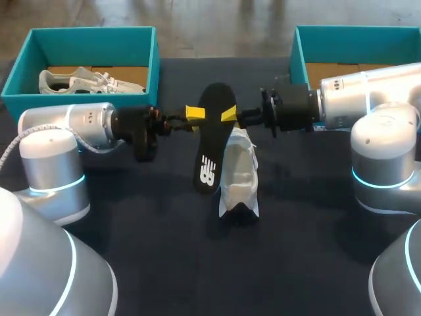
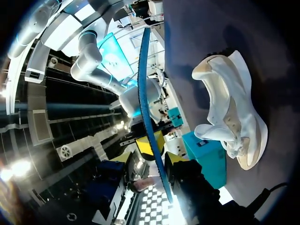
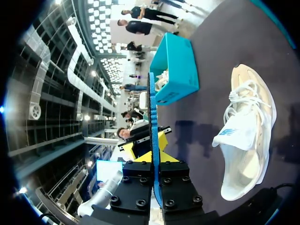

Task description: Take the shoe out of the shoebox, open the shoe tongue, remove and reinsert the insole, then place the shoe into the shoebox

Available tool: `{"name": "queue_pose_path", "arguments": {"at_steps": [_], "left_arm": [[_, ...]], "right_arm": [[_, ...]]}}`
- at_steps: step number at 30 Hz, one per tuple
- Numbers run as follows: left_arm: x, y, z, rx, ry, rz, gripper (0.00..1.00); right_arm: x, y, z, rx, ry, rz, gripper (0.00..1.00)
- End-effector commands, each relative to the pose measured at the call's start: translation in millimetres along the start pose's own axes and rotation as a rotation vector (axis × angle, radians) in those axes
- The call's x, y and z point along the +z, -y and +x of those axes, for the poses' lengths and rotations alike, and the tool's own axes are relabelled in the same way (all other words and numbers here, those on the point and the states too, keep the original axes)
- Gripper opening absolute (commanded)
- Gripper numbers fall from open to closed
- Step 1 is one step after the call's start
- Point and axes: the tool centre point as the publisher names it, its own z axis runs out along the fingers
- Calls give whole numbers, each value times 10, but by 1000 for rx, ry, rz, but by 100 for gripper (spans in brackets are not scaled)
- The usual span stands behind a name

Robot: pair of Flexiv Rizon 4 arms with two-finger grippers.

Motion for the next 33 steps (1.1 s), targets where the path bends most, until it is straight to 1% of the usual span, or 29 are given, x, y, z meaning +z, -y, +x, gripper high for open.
{"name": "queue_pose_path", "arguments": {"at_steps": [1, 5, 6, 8, 13, 17, 19, 23, 24, 25, 26, 28, 33], "left_arm": [[34, -4, 20, 2, 1, -3, 41], [43, -4, 24, 1, -1, -2, 39], [51, -3, 33, -1, -2, -2, 34], [54, -3, 34, -2, -2, -1, 34], [85, -9, 35, -5, 1, 2, 29], [98, -6, 40, -6, 1, 7, 29], [107, -4, 45, -7, 1, 11, 26], [120, 0, 49, -9, 1, 14, 25], [127, 3, 50, -9, 2, 15, 22], [131, 4, 51, -9, 2, 16, 15], [131, 4, 51, -9, 2, 16, 15], [139, 10, 59, -10, 0, 16, 0], [143, 14, 61, -10, -3, 15, 0]], "right_arm": [[12, 6, 13, 1, 7, 0, 0], [12, 6, 13, 1, 7, 0, 0], [12, 6, 13, 1, 7, 0, 0], [12, 6, 13, 1, 7, 0, 0], [12, 6, 13, 1, 7, 0, 0], [12, 6, 13, 1, 7, 0, 0], [12, 6, 13, 1, 7, 0, 0], [12, 6, 13, 1, 7, 0, 0], [12, 6, 13, 1, 7, 0, 0], [12, 6, 13, 1, 7, 0, 0], [12, 6, 13, 1, 7, 0, 0], [12, 6, 13, 1, 7, 0, 0], [12, 6, 13, 1, 7, 0, 0]]}}
